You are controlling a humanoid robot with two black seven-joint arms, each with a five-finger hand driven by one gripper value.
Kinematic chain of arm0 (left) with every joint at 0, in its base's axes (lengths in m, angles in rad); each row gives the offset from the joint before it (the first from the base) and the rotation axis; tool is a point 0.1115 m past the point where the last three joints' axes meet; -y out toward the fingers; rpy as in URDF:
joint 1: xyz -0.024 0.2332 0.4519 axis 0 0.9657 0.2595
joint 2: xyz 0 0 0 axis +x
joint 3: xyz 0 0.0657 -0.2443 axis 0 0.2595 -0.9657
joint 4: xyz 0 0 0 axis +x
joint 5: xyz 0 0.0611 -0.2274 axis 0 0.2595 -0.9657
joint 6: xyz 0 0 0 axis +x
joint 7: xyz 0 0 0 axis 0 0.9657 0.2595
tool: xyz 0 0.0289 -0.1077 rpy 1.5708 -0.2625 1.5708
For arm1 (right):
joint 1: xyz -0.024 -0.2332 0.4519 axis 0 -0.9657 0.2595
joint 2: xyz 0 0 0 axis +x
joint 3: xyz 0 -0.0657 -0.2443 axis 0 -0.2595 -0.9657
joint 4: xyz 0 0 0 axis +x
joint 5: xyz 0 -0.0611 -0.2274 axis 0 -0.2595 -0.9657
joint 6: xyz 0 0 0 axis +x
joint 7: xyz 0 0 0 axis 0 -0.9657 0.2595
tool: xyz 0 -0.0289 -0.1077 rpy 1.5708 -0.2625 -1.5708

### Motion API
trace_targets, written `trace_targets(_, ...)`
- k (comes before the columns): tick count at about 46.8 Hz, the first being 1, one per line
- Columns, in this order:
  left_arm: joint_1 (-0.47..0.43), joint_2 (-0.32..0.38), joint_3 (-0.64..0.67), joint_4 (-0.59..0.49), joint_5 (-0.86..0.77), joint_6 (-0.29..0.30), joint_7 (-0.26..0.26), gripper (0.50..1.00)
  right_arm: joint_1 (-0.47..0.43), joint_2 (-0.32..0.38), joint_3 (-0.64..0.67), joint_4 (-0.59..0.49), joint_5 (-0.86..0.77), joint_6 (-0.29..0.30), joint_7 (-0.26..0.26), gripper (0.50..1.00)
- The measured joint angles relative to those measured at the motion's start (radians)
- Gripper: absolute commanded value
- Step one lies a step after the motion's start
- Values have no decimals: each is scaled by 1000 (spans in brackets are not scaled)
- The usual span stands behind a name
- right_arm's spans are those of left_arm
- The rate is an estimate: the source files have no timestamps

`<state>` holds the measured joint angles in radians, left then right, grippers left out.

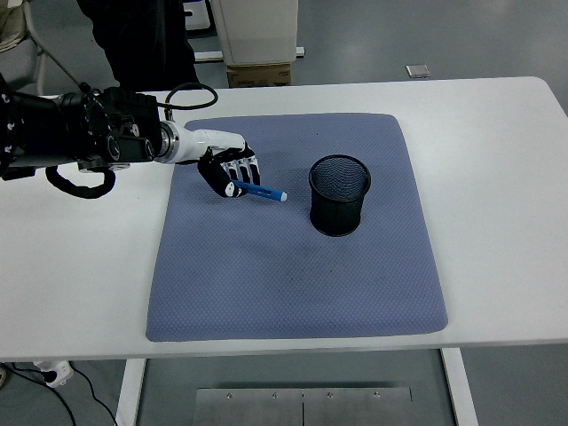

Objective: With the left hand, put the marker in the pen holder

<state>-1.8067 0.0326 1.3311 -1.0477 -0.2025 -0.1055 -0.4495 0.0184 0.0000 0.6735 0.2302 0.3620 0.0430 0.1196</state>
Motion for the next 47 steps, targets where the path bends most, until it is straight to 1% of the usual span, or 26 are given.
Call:
trace_targets(7, -3, 23, -31, 0, 0, -7, -2, 500, 0, 0, 0, 0, 0, 0, 0, 1000)
trace_targets(14, -12, 52, -48, 0, -2, -50, -26, 500, 0, 0, 0, 0, 0, 0, 0, 1000)
trace_targets(23, -20, 88, -79, 5, -2, -60, -29, 500, 0, 0, 0, 0, 0, 0, 0, 1000)
trace_targets(34, -27, 138, -122, 15, -2, -106, -30, 500, 0, 0, 0, 0, 0, 1, 0, 1000)
trace_targets(41, -26, 165, -156, 22, 0, -111, -31, 500, 0, 0, 0, 0, 0, 1, 0, 1000)
trace_targets(47, -19, 174, -166, 22, 0, -111, -31, 500, 0, 0, 0, 0, 0, 1, 0, 1000)
